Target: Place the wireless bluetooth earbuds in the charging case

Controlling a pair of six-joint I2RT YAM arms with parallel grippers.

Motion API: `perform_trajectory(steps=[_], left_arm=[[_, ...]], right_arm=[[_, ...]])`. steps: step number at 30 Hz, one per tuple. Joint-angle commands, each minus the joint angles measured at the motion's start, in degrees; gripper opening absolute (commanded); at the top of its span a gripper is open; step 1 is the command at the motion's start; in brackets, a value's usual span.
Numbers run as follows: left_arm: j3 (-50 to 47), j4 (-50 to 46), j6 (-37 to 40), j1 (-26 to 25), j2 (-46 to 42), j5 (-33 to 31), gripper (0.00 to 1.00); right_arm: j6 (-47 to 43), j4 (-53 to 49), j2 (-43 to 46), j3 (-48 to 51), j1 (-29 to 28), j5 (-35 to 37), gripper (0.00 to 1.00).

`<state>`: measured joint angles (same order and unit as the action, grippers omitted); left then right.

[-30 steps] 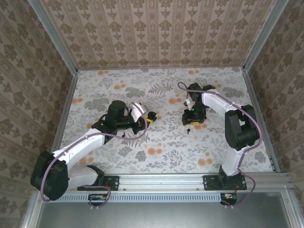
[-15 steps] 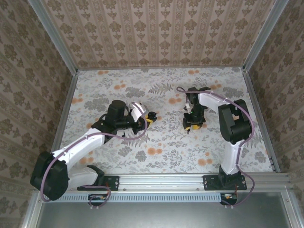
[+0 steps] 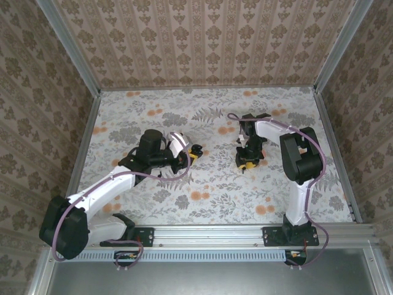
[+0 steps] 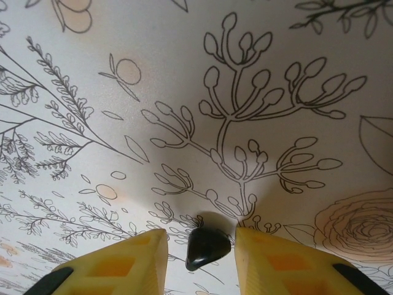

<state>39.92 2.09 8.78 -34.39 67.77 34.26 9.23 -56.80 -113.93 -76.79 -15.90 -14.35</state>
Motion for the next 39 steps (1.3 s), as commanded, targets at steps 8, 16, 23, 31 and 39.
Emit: perform_trajectory(steps=[8,16,23,31,39], left_arm=[[1.9,-0.7,1.1,0.4,-0.1,1.2,0.14],[1.4,0.1,0.8,0.2,0.7,0.8,0.14],[0.0,4.7,-0.7,-1.3,4.1,0.0,0.13],[-1.9,14.4,-3.2,-5.8,10.7,-5.0,0.12],[-2.0,20.8,-5.6,-6.0,17.9,-4.6,0.12]], right_arm=[[1.1,0.2,-1.1,0.6,-0.9,1.6,0.30],[1.6,1.3,1.1,1.7,-1.0,1.6,0.26],[3.8,6.1,6.5,5.7,-1.0,0.1,0.25],[8.5,17.6,15.2,14.8,-1.0,-3.0,0.24],[13.0,31.4,23.4,23.0,-1.0,-5.9,0.23]])
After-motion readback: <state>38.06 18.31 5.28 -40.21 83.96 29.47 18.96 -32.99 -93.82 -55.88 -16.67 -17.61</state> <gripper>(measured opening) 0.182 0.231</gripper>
